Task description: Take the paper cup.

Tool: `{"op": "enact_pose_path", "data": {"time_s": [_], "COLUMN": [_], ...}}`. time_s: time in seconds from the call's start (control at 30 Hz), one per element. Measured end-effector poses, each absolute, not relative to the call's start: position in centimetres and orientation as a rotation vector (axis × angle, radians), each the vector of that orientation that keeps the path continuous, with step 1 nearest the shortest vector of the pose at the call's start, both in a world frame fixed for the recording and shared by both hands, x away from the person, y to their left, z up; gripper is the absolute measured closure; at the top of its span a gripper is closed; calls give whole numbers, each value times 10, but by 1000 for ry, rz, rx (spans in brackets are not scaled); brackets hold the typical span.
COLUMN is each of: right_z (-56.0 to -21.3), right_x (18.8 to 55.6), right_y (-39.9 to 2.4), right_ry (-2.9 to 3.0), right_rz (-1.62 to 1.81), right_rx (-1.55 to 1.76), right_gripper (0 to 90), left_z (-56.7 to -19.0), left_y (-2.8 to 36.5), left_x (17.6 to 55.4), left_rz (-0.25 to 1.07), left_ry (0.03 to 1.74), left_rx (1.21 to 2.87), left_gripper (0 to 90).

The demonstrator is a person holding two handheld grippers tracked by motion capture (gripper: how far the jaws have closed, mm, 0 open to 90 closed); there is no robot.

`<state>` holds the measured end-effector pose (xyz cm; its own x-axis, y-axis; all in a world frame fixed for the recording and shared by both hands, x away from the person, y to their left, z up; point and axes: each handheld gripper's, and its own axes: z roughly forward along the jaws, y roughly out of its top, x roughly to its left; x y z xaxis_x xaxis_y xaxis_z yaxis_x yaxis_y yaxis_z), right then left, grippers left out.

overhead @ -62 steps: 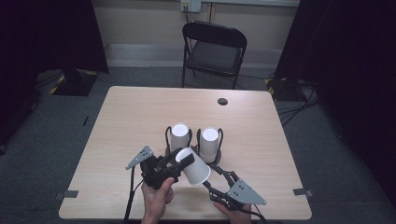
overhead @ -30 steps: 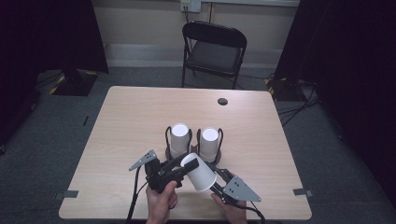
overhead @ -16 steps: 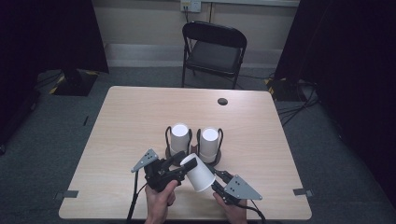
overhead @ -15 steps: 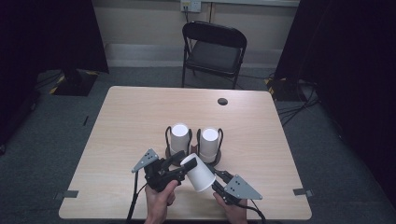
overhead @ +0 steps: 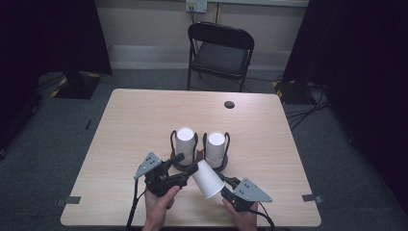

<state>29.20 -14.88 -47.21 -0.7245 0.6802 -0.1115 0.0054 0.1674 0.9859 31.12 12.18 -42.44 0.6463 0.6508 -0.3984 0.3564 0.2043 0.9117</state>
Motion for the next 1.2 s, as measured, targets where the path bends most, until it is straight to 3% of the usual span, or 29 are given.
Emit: {"op": "enact_pose_path", "data": {"time_s": [0.2, 0.3, 1.2], "right_z": [-471, -471, -456], "right_x": [295, 296, 308], "right_y": [-151, -153, -158], "right_ry": [1936, 1959, 2272], "right_rz": [1564, 1550, 1395], "right_rx": [701, 720, 727], "right_gripper": [861, 862, 865], "left_z": [-422, -424, -439], "left_y": [124, 129, 126], "left_x": [307, 308, 296], "left_rz": [389, 340, 506], "left_ry": [864, 854, 654], "left_rx": [1493, 1495, 1762], "left_gripper": [257, 266, 234]}}
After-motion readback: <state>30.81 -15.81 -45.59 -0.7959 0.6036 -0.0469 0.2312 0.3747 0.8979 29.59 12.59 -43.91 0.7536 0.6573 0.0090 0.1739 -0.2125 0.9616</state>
